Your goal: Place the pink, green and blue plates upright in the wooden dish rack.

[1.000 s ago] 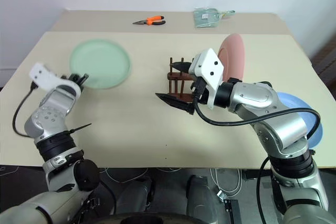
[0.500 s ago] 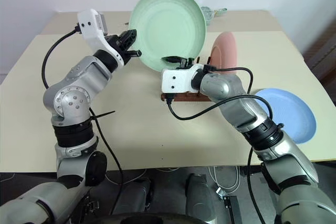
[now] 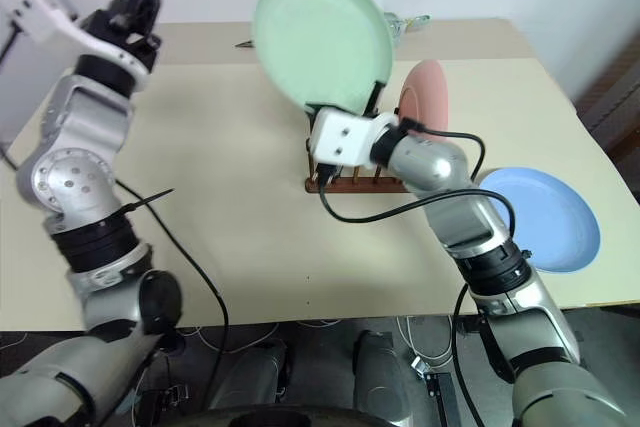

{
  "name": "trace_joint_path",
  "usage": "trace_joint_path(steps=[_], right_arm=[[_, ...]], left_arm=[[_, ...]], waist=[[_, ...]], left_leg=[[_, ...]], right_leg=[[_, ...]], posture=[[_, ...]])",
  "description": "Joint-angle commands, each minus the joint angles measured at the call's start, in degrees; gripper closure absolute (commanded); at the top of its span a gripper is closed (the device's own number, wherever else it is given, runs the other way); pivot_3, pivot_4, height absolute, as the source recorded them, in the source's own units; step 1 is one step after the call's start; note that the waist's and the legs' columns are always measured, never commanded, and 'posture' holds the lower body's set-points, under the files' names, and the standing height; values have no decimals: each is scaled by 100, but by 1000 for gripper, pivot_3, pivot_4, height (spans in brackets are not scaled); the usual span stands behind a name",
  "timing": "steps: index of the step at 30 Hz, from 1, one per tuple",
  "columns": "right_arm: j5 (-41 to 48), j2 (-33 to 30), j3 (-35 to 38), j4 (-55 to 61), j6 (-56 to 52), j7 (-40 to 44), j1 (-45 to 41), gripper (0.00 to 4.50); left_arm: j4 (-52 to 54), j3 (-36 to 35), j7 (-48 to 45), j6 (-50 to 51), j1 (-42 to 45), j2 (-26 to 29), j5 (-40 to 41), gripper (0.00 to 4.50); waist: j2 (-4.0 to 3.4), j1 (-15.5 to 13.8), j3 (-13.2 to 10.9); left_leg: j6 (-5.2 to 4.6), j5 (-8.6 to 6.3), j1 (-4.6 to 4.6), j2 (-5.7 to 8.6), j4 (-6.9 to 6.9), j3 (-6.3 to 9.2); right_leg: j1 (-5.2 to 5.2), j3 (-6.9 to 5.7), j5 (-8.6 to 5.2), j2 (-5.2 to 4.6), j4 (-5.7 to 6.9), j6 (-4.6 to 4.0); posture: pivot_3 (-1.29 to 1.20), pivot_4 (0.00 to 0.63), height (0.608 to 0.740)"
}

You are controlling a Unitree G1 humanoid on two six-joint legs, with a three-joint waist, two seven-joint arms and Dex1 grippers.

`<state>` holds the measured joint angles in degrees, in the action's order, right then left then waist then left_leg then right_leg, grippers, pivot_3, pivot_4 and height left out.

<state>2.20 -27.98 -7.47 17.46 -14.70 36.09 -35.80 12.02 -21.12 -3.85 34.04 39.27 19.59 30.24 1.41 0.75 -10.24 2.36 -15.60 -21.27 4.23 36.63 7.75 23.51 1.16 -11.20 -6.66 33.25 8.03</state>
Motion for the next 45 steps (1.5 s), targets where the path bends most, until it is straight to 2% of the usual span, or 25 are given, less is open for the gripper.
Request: trace_joint_path(steps=[1,5,8,14,25,29,31,33,36,38,41,42,43,44,45], right_arm=[[2540,271,1505,883,-1800,-70,-61,4500],[5272,409,2734,990,-3277,-929,-293,4500],[6140,358,2964,934,-3747,-1592,-275,4500],[6636,540,2867,902,-3795,-2497,-2,4500],[6852,721,2620,365,-3837,-3307,331,4500],[6555,576,2500,302,-3717,-3326,263,3044],[5915,213,2347,482,-3412,-3024,160,2062],[5411,-245,2245,655,-3158,-2657,112,2062],[5062,-1079,2474,838,-2950,-2077,209,2062],[5266,-1527,3085,766,-2986,-1777,459,2062],[5562,-2022,4293,617,-3170,-1426,1181,1315],[5554,-2132,4540,617,-3203,-1359,1443,851],[5403,-2222,4720,663,-3253,-1264,1884,326],[5052,-2331,4739,812,-3229,-1055,2532,36],[4819,-2405,4732,919,-3188,-905,2983,36]], left_arm=[[-20,1048,-1406,-595,-948,511,-540,1974],[345,2228,-2914,-918,-2116,1070,-742,1974],[584,2713,-3554,-955,-2573,1189,-678,1974],[956,2942,-3919,-703,-2707,992,-383,1974],[1076,2902,-4032,-662,-2722,962,-410,1974],[1122,2928,-4019,-658,-2731,959,-444,1905],[1140,2937,-4015,-643,-2733,950,-446,1905],[1149,2946,-4017,-623,-2733,938,-437,1905],[1102,3044,-4095,-617,-2697,930,-456,1905],[1002,3166,-4161,-692,-2618,915,-558,1905],[842,3321,-4304,-761,-2476,861,-625,1905],[803,3349,-4345,-777,-2442,841,-635,1905],[750,3382,-4391,-799,-2394,817,-643,1905],[675,3420,-4436,-827,-2334,787,-658,1905],[620,3444,-4469,-849,-2294,766,-671,1905]], waist=[[-2,-31,-2],[-5,-83,-6],[-15,-77,-11],[-24,-83,-10],[-25,-55,-10],[-25,-11,-10],[-29,-7,-12],[-31,-10,-13],[-32,-36,-14],[-30,-37,-13],[-26,-142,-13],[-27,-161,-13],[-29,-168,-12],[-28,-181,-10],[-24,-170,-8]], left_leg=[[-1,0,-2,0,-1,3],[-6,-3,-13,1,0,10],[-6,-3,-11,-9,-13,8],[-8,-1,-9,-14,-37,1],[-9,0,-8,-11,-34,-7],[-9,1,-6,-11,-35,-7],[-9,0,-6,-11,-36,-7],[-9,0,-7,-11,-36,-10],[-9,0,-11,-9,-33,-10],[-10,0,-10,-9,-33,-9],[-11,0,-9,-10,-31,-8],[-11,-1,-9,-10,-30,-9],[-11,-1,-8,-10,-29,-9],[-12,-1,-9,-10,-28,-10],[-12,-1,-7,-11,-28,-9]], right_leg=[[-1,0,0,0,-1,-2],[1,0,-7,-4,-11,-31],[10,0,-9,-4,-12,-40],[26,-1,-15,0,-7,-51],[25,3,-13,-1,-6,-48],[25,3,-13,0,-5,-47],[25,2,-14,1,-5,-47],[26,2,-14,1,-5,-46],[24,1,-17,-2,-8,-40],[18,-2,-18,-2,-13,-39],[10,-2,-19,-3,-18,-41],[9,-1,-19,-3,-19,-42],[7,-1,-20,-3,-19,-42],[6,-1,-20,-3,-19,-42],[3,-2,-21,-3,-19,-42]], posture=[[0,150,740],[0,150,740],[0,150,740],[0,150,740],[0,150,740],[0,150,740],[0,150,740],[0,150,740],[0,150,740],[0,150,740],[0,150,740],[0,150,740],[0,150,740],[0,150,740],[0,150,740]])
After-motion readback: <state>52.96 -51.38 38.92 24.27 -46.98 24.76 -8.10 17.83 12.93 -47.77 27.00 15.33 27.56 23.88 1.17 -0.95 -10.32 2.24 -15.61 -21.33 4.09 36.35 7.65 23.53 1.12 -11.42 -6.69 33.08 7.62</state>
